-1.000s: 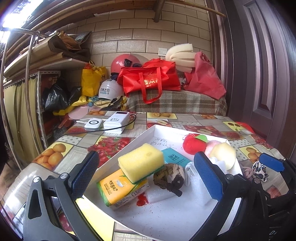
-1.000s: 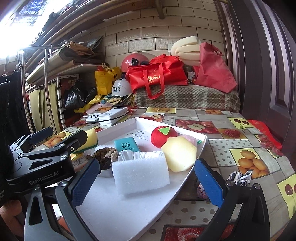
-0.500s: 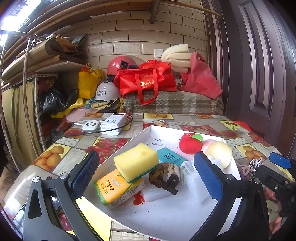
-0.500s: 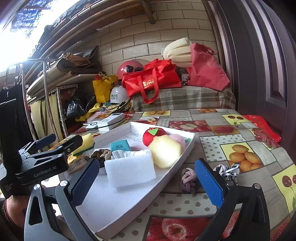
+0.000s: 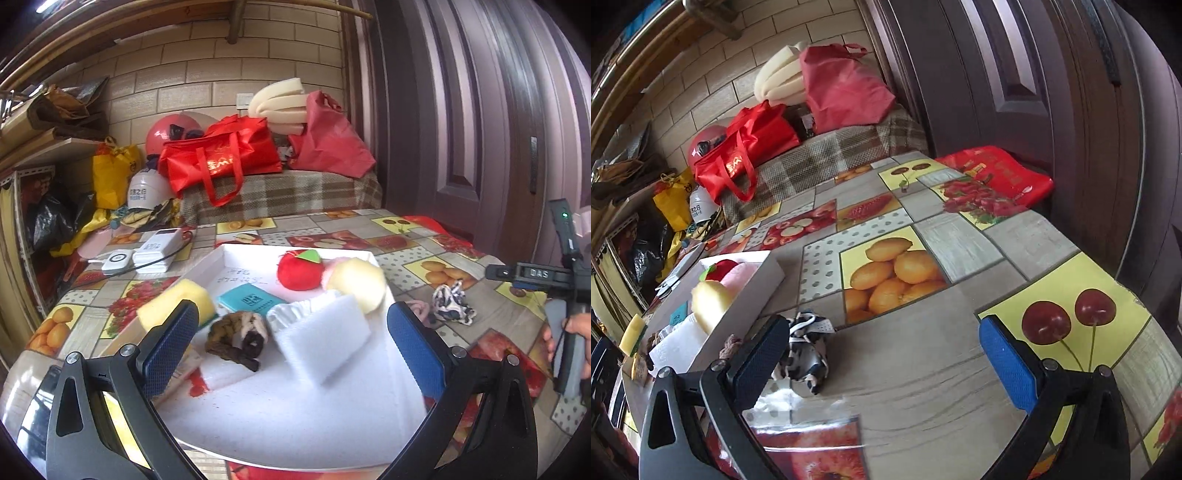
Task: Organize soft objects
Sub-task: 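Withdraw both tools from the box toward the remaining cloth items, then grasp the black-white patterned cloth with right tool while left grasps the pink-blue rope toy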
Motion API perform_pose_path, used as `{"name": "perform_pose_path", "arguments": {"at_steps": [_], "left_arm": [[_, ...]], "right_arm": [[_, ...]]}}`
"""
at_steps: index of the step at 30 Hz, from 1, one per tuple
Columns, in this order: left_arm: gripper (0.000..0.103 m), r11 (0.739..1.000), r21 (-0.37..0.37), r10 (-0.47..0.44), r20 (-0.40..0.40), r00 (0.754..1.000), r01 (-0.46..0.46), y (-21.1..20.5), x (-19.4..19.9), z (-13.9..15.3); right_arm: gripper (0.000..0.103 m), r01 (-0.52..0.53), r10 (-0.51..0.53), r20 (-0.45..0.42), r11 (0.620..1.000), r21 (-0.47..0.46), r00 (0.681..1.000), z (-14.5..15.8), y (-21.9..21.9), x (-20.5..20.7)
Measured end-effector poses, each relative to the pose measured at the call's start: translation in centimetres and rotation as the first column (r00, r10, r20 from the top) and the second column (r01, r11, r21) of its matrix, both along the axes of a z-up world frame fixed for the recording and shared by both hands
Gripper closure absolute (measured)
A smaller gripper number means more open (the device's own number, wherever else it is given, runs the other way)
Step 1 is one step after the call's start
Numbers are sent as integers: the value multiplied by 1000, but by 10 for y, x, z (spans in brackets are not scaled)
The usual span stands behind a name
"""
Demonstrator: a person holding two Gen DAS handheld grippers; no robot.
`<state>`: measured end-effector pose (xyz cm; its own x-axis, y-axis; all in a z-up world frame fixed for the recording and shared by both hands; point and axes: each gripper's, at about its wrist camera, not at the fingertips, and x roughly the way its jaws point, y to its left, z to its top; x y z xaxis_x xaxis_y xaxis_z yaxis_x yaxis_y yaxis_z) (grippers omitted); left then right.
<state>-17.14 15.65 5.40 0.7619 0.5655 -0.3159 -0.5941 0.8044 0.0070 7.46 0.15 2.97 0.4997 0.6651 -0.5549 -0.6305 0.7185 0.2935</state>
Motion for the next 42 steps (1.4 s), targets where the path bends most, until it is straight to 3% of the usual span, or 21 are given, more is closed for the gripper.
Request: {"name": "perform_pose_path", "arguments": {"at_steps": [3,6,8,10,11,12,14,15,16,18,22,25,30,33,35,37,39,40,42], "left_arm": [[0,996,11,-87,-25,996,87,-21,14,0],[0,985,-23,-173,-36,984,172,-38,27,-1],[0,959,-78,-275,-40,961,271,-50,39,-2],[0,916,-122,-393,-64,917,383,-67,54,-4],[0,889,-146,-447,-77,891,434,-76,62,-6],[0,865,-171,-490,-95,866,471,-82,70,-8],[0,849,-214,-519,-163,839,484,-90,87,-14],[0,851,-240,-513,-186,838,468,-88,92,-16],[0,854,-273,-499,-192,845,443,-83,96,-19],[2,852,-356,-463,-172,869,383,-65,98,-24],[2,906,-318,-359,-226,906,279,-51,93,-27],[2,916,-331,-308,-215,927,227,-33,93,-28],[2,930,-286,-310,-266,913,232,-40,128,-30],[2,959,-221,-243,-326,914,176,-41,159,-32],[9,975,-188,-183,-365,913,120,-36,177,-33],[37,977,-197,-161,-410,898,85,-28,191,-40],[63,961,-261,-206,-432,878,97,-19,199,-48],[72,953,-279,-226,-414,882,113,-17,198,-48],[75,952,-281,-234,-401,886,124,-17,194,-47]], "right_arm": [[0,-110,108,-66,993,-31,992,-9,19,4],[0,-210,211,0,974,-89,978,-5,39,-16],[1,-256,262,32,957,-138,964,-5,53,-26],[1,-274,284,21,940,-203,959,-10,69,-27],[9,-286,294,-1,930,-233,956,-15,77,-26],[25,-305,307,-32,918,-255,951,-20,83,-25],[38,-316,314,-52,912,-261,948,-23,85,-21],[59,-325,321,-56,913,-245,945,-22,83,-20],[61,-332,325,-69,915,-230,943,-22,81,-18],[61,-311,301,-80,929,-199,950,-22,74,-13],[62,-256,241,-106,954,-155,965,-21,54,-1],[62,-217,204,-109,969,-122,973,-19,38,6],[62,-176,168,-174,984,-36,970,-23,23,21],[62,-168,162,-187,986,-13,969,-23,20,24],[62,-164,161,-191,986,-3,968,-23,19,25],[62,-163,161,-193,987,2,968,-23,19,25],[62,-165,163,-194,986,6,967,-23,18,26],[62,-166,165,-193,986,7,967,-23,18,26],[62,-167,166,-190,986,10,968,-22,18,25]]}}
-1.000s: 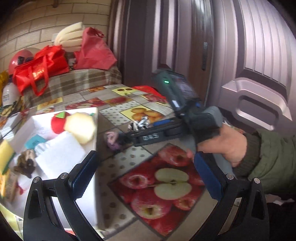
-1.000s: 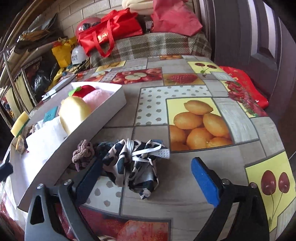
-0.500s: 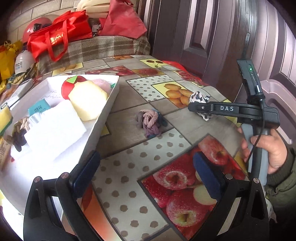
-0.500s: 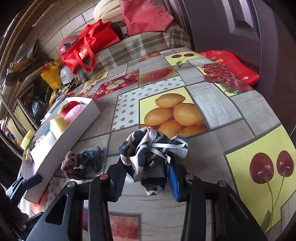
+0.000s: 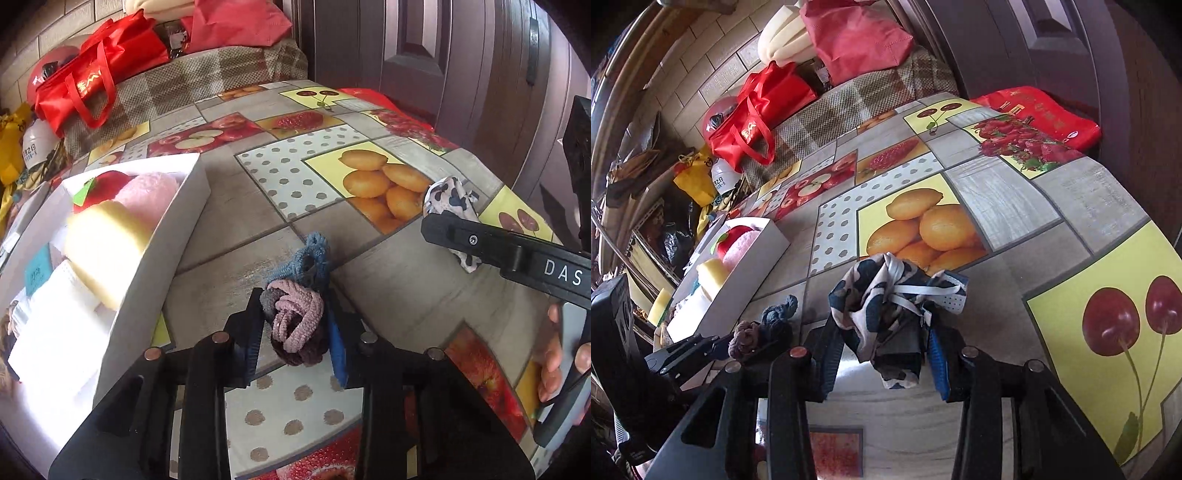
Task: Organize soft objects
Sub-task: 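Grasp the black-white patterned cloth with right tool while left grasps the pink-blue rope toy, then carry the rope toy to the box with left tool while right carries the patterned cloth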
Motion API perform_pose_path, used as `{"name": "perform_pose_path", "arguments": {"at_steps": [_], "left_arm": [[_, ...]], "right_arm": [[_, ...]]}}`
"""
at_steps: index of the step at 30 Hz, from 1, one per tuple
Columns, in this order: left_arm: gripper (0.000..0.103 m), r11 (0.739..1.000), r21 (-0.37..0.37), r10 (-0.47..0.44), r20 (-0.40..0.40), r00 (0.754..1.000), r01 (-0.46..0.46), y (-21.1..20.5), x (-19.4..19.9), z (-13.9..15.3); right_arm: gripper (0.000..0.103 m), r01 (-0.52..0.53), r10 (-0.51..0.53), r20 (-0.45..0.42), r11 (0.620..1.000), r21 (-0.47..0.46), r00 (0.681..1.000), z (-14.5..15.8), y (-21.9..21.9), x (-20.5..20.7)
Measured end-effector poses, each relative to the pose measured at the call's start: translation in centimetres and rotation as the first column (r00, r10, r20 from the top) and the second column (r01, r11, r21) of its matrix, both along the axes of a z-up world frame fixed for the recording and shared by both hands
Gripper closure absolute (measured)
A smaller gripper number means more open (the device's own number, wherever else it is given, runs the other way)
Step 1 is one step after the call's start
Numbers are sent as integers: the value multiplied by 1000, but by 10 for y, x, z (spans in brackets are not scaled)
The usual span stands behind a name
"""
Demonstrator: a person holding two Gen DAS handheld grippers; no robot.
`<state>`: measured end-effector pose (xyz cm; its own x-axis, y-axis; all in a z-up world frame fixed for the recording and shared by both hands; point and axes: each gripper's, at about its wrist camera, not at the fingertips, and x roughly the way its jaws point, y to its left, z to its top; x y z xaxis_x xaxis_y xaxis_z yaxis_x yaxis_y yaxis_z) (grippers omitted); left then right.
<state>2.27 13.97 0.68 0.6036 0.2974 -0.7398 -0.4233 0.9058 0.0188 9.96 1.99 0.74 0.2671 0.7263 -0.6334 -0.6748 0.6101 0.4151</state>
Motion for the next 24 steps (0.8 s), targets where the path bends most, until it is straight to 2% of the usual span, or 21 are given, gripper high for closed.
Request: {"name": "perform_pose_path", "arguments": {"at_steps": [4,9,17,21,24], "left_arm": [[76,998,62,-19,56,998,15,-15,-6,9],[75,990,144,-24,179,984,-2,-27,-27,28],[75,983,182,-10,258,966,-38,-33,-55,38],[75,981,190,-11,289,957,-46,-35,-65,41],[75,980,190,-12,313,950,-51,-36,-76,42]], "right_arm": [[62,4,-4,20,1000,9,1000,2,-2,-2],[62,27,-30,87,999,44,996,12,-10,-11],[62,77,-111,263,988,135,958,34,-26,-42],[62,55,-97,301,988,145,949,38,-23,-59],[61,30,-76,360,991,132,930,41,-18,-74]]}}
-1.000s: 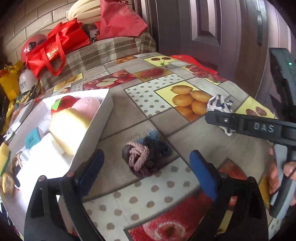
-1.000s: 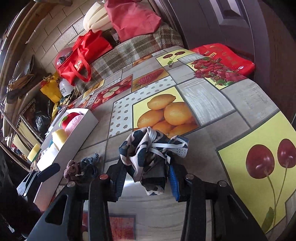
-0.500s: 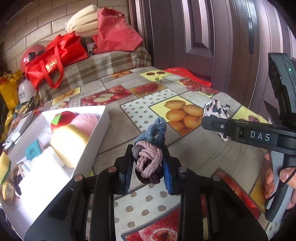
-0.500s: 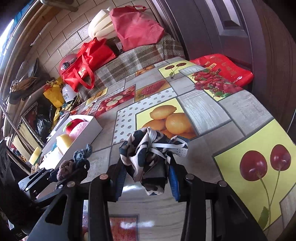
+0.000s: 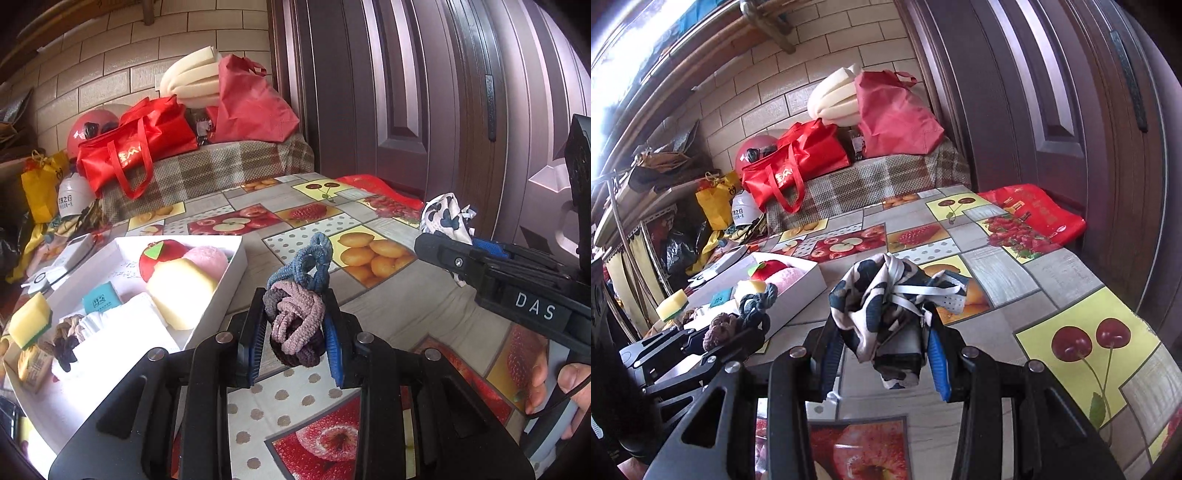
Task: Organize soft objects
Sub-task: 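Carry the rope toy to the box with left tool while right carries the patterned cloth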
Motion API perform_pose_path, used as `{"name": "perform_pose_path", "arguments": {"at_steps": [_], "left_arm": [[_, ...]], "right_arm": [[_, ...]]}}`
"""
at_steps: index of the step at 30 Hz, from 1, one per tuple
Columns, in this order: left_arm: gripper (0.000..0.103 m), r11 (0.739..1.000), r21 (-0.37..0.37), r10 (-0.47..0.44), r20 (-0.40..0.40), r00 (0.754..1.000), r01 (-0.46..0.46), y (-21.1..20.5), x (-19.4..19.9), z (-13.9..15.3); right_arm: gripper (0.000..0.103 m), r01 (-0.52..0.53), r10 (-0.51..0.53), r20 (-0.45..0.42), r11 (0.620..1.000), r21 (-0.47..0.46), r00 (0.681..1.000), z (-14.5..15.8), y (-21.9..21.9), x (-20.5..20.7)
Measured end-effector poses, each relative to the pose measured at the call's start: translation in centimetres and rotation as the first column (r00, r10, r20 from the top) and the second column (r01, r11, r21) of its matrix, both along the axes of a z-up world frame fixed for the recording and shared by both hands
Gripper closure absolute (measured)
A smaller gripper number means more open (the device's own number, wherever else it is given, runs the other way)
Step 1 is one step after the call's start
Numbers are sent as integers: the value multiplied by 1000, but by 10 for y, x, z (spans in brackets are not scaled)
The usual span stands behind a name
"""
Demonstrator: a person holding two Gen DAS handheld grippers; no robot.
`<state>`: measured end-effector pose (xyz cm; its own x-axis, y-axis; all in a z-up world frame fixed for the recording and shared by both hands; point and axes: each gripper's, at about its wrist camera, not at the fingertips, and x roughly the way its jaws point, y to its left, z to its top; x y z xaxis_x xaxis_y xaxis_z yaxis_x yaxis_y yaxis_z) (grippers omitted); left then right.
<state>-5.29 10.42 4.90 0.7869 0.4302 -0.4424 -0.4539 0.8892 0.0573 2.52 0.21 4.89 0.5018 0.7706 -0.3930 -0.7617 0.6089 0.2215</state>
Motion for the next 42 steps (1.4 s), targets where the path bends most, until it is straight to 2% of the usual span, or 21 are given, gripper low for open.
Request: {"name": "perform_pose_path", "arguments": {"at_steps": [5,16,28,34,42], "left_arm": [[75,1000,-6,19,27,999,-18,2,-20,2],[75,998,-28,50,60,997,-49,15,-61,5],[75,990,-55,132,77,988,-128,41,-94,3],[75,978,-18,207,82,975,-206,63,-117,3],[75,956,-57,292,80,953,-288,100,-142,-1]], "right_arm": [[61,-21,24,109,999,-32,994,4,8,-23],[61,-71,84,191,995,-75,978,4,24,-55],[62,-131,148,214,987,-93,965,4,47,-76],[61,-179,199,238,979,-102,951,5,63,-91],[61,-244,271,252,961,-133,929,3,87,-107]]}}
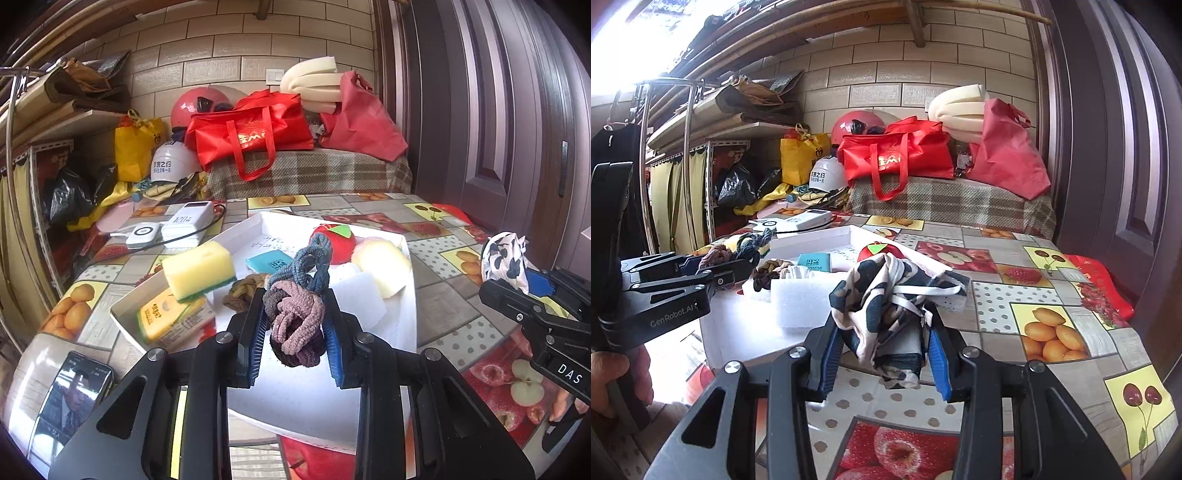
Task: Organize soft objects
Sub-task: 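Carry the rope toy to the box with left tool while right carries the patterned cloth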
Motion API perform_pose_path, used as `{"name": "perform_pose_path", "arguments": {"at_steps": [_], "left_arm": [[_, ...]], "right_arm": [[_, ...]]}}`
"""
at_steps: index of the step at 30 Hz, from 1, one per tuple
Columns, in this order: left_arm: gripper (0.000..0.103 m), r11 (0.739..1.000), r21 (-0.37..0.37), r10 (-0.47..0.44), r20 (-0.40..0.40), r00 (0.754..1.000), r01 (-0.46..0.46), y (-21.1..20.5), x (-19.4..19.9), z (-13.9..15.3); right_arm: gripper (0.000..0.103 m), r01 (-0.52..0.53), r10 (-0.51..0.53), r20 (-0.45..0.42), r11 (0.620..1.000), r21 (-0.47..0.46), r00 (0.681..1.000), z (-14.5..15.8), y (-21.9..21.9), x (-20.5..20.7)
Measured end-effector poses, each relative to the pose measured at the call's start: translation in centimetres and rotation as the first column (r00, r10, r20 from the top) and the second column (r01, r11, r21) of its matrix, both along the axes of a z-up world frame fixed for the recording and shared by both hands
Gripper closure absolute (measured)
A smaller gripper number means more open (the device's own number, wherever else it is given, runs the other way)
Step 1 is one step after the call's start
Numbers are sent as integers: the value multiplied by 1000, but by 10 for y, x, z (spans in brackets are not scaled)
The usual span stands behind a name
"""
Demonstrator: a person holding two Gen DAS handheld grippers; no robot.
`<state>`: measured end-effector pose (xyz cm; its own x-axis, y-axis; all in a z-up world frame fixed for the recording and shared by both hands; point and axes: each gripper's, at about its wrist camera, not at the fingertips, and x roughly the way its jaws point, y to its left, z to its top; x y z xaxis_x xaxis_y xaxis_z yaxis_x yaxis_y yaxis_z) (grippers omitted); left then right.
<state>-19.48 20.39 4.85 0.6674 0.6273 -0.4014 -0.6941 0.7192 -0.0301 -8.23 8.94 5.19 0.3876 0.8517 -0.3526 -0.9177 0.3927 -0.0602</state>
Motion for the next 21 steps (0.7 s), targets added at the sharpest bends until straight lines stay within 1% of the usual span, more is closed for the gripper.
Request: {"name": "perform_pose_path", "arguments": {"at_steps": [5,9,14,21], "left_arm": [[75,999,-44,22,-2,1000,-22,16,-3,-3],[75,998,-44,37,-2,999,-37,23,-3,-3],[75,996,-68,52,3,999,-52,35,-4,-4],[75,992,-98,80,-15,997,-81,53,3,-7]], "right_arm": [[61,-32,32,-22,999,-19,999,-1,15,-3],[61,-54,53,-32,998,-34,998,-3,28,-7],[61,-73,71,-39,996,-46,997,-3,40,-10],[61,-92,88,-68,994,-60,994,-4,57,-11]]}}
